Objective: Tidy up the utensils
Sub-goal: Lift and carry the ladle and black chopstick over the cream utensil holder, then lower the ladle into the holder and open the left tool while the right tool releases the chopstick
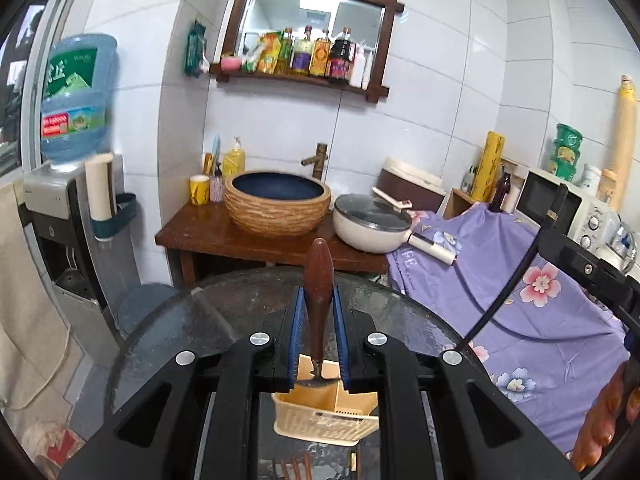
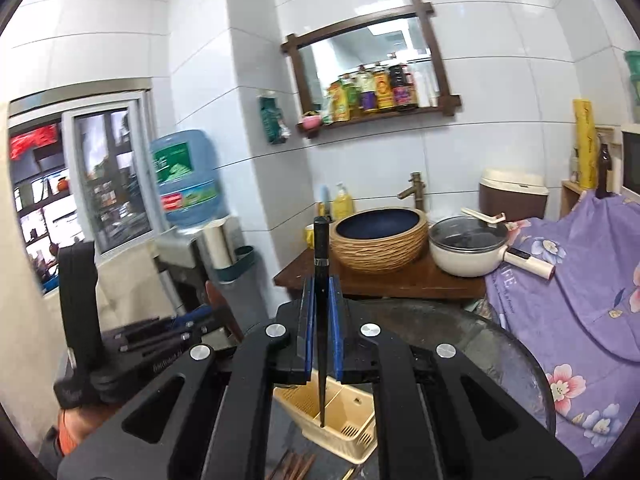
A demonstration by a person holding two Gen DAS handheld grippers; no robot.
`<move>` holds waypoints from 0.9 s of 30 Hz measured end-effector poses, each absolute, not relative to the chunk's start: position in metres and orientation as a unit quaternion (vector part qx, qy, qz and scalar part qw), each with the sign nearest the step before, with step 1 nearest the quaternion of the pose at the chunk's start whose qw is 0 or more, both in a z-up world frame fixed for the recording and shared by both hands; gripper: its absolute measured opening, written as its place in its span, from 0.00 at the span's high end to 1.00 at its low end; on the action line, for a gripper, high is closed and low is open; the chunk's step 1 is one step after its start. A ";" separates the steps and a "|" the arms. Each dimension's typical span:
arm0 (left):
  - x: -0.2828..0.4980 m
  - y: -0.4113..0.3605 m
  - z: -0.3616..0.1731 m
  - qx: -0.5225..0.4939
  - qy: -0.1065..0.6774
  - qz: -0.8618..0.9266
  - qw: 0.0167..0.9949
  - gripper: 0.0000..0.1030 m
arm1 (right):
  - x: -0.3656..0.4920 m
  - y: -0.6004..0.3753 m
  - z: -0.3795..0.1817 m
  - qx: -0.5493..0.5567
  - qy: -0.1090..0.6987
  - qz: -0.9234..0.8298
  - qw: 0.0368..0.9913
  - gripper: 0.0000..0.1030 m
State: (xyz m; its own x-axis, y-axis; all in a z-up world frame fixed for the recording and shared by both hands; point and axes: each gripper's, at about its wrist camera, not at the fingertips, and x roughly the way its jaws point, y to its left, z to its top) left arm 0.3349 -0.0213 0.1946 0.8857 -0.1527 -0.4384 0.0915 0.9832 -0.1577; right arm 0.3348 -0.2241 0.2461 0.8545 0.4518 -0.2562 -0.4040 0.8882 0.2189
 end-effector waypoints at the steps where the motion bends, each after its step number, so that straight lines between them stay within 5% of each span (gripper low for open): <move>1: 0.342 -0.026 0.186 -0.064 0.240 -0.062 0.967 0.86 | 0.340 -0.223 0.241 0.081 0.156 0.218 0.960 0.92; 15: 0.375 -0.021 0.103 -0.078 0.314 -0.057 0.945 0.86 | 0.386 -0.206 0.131 0.066 0.235 0.188 0.952 0.92; 27: 0.394 -0.025 0.071 -0.077 0.345 -0.053 0.934 0.86 | 0.397 -0.213 0.110 0.076 0.247 0.173 0.950 0.92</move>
State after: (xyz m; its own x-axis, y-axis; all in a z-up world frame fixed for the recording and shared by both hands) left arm 0.3944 -0.0254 0.0707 0.7564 -0.1515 -0.6363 0.0455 0.9826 -0.1799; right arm 0.3974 -0.2129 0.1103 0.8177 0.3670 -0.4436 -0.2922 0.9284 0.2294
